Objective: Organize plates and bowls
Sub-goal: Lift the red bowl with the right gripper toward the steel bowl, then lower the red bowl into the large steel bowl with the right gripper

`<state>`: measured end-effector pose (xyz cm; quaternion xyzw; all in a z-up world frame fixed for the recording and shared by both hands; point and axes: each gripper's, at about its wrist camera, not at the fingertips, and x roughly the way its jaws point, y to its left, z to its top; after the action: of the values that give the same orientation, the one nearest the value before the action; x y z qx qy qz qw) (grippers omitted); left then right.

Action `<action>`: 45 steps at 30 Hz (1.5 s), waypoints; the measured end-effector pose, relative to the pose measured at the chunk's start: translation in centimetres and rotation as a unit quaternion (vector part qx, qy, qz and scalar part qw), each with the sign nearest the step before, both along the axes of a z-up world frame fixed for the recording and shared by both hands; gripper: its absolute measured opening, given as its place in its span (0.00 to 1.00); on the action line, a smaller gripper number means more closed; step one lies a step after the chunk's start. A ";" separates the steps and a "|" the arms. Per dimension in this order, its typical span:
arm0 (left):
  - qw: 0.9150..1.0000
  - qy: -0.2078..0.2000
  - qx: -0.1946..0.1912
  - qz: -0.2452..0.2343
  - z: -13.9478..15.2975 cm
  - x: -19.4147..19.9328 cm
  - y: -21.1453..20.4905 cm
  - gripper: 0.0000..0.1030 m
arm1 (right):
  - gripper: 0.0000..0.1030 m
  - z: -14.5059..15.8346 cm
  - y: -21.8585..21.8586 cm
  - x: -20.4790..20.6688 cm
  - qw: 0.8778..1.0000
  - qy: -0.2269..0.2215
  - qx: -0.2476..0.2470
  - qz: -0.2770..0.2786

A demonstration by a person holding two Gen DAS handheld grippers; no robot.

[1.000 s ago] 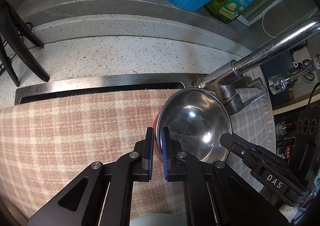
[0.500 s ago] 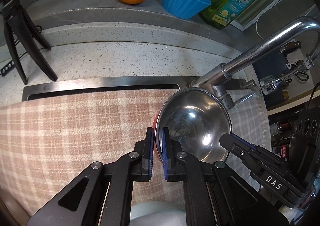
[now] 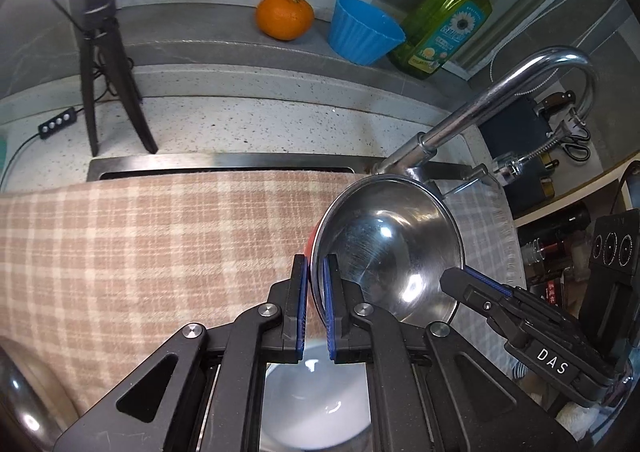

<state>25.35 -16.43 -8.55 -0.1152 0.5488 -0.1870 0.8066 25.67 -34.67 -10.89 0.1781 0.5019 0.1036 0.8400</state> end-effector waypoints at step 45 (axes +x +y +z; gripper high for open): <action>0.987 -0.035 -0.007 0.159 2.9 -12.3 21.2 0.06 | 0.10 1.8 23.4 -6.8 0.985 -0.012 0.014 0.171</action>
<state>13.01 4.81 -5.62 -0.2001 0.4932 -0.0640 0.8442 18.86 -11.24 -9.04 0.0999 0.5135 0.2545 0.8134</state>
